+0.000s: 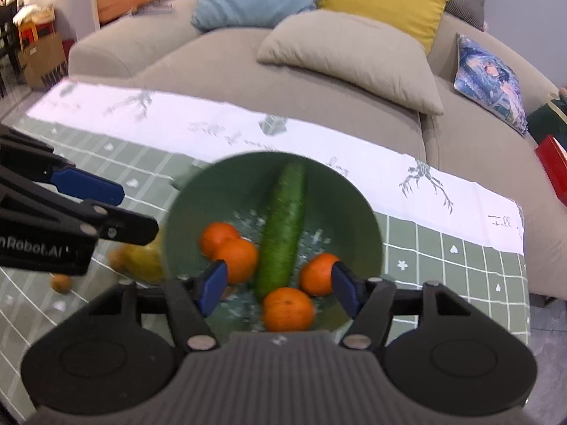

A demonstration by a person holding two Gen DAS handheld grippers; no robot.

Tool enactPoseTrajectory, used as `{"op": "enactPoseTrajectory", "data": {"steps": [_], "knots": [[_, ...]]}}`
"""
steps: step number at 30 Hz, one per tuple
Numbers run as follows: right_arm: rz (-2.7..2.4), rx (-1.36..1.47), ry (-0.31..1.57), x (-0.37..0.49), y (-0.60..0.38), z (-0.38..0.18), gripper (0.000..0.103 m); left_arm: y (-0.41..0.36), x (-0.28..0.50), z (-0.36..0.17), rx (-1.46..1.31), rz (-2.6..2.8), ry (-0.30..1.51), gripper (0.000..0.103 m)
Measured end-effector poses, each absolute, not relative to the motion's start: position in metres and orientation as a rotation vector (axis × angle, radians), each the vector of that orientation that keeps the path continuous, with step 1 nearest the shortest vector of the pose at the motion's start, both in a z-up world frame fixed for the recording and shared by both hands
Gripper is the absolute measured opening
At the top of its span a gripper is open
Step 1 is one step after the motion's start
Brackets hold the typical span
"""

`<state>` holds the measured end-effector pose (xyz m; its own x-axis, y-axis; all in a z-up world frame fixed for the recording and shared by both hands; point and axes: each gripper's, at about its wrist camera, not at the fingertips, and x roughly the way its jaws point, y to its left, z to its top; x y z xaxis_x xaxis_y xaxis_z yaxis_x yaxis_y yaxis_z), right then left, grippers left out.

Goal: Organize fruits
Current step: 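Move the left tool to the small brown fruit beside the red fruit and close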

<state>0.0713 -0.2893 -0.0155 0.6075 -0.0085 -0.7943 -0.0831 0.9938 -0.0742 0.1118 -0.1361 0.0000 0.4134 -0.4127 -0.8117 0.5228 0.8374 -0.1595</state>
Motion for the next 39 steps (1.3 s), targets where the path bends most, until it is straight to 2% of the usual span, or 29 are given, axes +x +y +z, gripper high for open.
{"op": "enactPoseTrajectory", "data": {"steps": [9,16,19,24,31,39], "knots": [[0.046,0.006,0.834,0.027,-0.245,-0.006,0.062,-0.07,0.08,0.011,0.078,-0.513,0.914,0.053],[0.032,0.078,0.776,-0.004,-0.217,-0.019,0.062,-0.025,0.061,-0.002,0.059,-0.435,0.913,0.053],[0.028,0.093,0.767,-0.013,-0.206,-0.03,0.058,-0.01,0.056,-0.015,0.022,-0.421,0.935,0.053],[0.029,0.111,0.782,-0.022,-0.194,-0.05,0.055,0.0,0.048,-0.038,0.041,-0.393,0.96,0.053],[0.063,0.074,0.843,-0.025,-0.176,-0.079,0.046,0.008,0.045,-0.071,-0.011,-0.394,1.031,0.046],[0.074,0.077,0.872,-0.016,-0.174,-0.094,0.045,-0.001,0.054,-0.092,-0.036,-0.377,1.066,0.044]]}}
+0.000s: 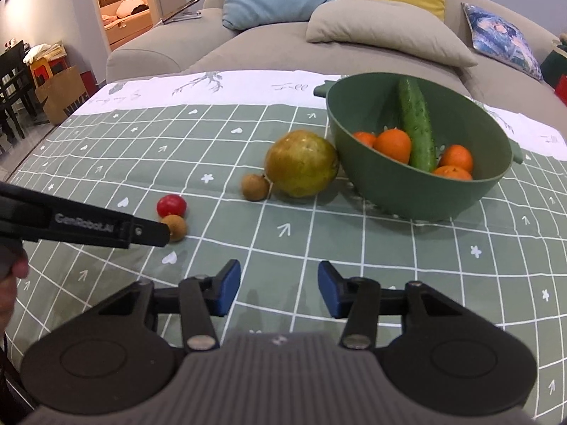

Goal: Organize fruits
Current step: 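Move the left tool to the small brown fruit beside the red fruit and close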

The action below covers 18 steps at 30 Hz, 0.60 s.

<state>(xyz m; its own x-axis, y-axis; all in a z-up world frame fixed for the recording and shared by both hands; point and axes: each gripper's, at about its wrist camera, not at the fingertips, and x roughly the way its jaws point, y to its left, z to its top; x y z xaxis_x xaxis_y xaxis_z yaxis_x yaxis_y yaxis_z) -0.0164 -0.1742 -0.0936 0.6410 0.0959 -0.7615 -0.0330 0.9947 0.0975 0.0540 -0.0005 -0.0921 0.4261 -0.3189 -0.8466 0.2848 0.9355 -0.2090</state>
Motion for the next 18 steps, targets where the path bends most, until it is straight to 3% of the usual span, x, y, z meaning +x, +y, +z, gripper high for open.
{"op": "enactPoseTrajectory", "data": {"steps": [9,11,18], "knots": [[0.078,0.094,0.883,-0.004,-0.179,-0.102,0.045,-0.013,0.071,-0.105,-0.02,-0.366,1.097,0.034],[0.081,0.097,0.886,-0.002,-0.179,-0.103,0.045,-0.013,0.072,-0.106,-0.021,-0.37,1.098,0.027],[0.099,0.077,0.888,0.009,-0.173,-0.107,0.037,-0.012,0.071,-0.102,-0.031,-0.395,1.084,0.026]]}}
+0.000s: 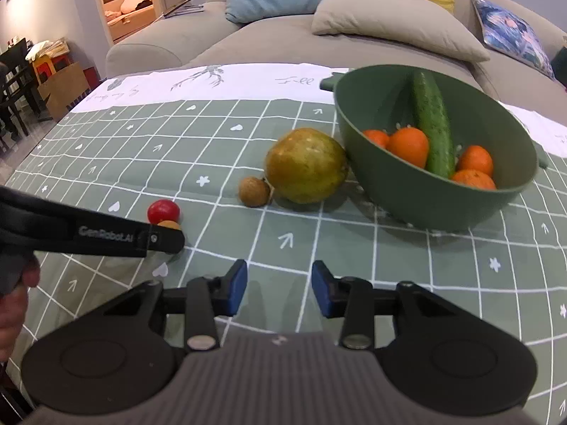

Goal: Organize fruits
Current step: 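Move the left tool to the small brown fruit beside the red fruit and close, then lift the small brown fruit with the left tool while the right grasps another brown fruit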

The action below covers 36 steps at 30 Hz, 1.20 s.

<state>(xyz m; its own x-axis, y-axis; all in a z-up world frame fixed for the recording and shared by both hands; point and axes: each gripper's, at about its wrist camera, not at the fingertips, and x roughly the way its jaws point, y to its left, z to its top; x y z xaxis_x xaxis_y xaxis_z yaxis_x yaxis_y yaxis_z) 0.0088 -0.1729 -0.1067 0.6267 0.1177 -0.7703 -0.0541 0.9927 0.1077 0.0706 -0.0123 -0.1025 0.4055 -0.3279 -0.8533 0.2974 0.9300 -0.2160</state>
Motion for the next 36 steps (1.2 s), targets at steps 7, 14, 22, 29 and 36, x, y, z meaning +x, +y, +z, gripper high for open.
{"op": "enactPoseTrajectory", "data": {"steps": [7,14,22,29,36], "knots": [[0.109,0.098,0.871,0.03,-0.157,-0.106,0.036,0.006,0.07,-0.082,-0.062,-0.384,1.053,0.026],[0.049,0.174,0.882,0.063,-0.146,-0.112,0.033,0.029,0.086,-0.073,-0.081,-0.308,1.026,0.026],[-0.003,0.242,0.909,0.086,-0.147,-0.124,0.031,0.034,0.092,-0.082,-0.084,-0.296,1.033,0.026],[-0.011,0.257,0.902,0.093,-0.147,-0.129,0.023,0.037,0.094,-0.087,-0.09,-0.293,1.048,0.026],[0.003,0.263,0.908,0.089,-0.151,-0.124,0.023,0.035,0.092,-0.082,-0.081,-0.292,1.048,0.026]]}}
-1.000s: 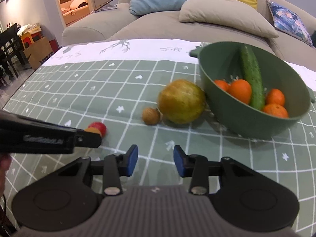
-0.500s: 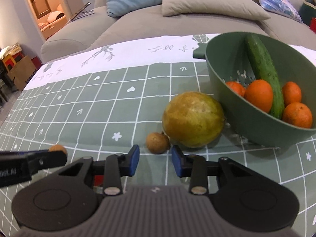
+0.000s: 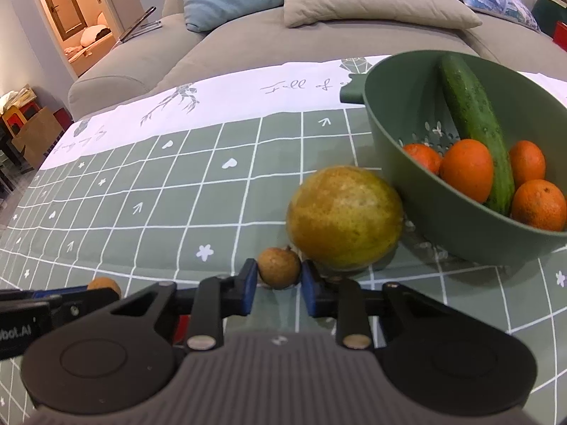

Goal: Organize fruits
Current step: 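Lift the small brown fruit with the left tool while the right grasps another brown fruit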

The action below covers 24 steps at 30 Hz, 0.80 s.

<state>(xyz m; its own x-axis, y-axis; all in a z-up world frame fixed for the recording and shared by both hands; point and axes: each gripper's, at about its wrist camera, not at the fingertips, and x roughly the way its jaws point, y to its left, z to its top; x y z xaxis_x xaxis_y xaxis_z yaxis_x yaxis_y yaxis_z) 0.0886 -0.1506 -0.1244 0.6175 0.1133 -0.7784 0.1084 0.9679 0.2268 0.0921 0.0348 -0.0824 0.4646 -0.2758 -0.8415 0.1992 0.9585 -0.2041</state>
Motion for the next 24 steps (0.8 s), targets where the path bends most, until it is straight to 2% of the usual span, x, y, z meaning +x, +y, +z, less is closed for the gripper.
{"op": "enactPoseTrajectory", "data": {"steps": [24], "knots": [[0.109,0.107,0.872,-0.034,-0.198,-0.068,0.022,-0.028,0.04,-0.034,0.019,-0.43,1.026,0.026]]}}
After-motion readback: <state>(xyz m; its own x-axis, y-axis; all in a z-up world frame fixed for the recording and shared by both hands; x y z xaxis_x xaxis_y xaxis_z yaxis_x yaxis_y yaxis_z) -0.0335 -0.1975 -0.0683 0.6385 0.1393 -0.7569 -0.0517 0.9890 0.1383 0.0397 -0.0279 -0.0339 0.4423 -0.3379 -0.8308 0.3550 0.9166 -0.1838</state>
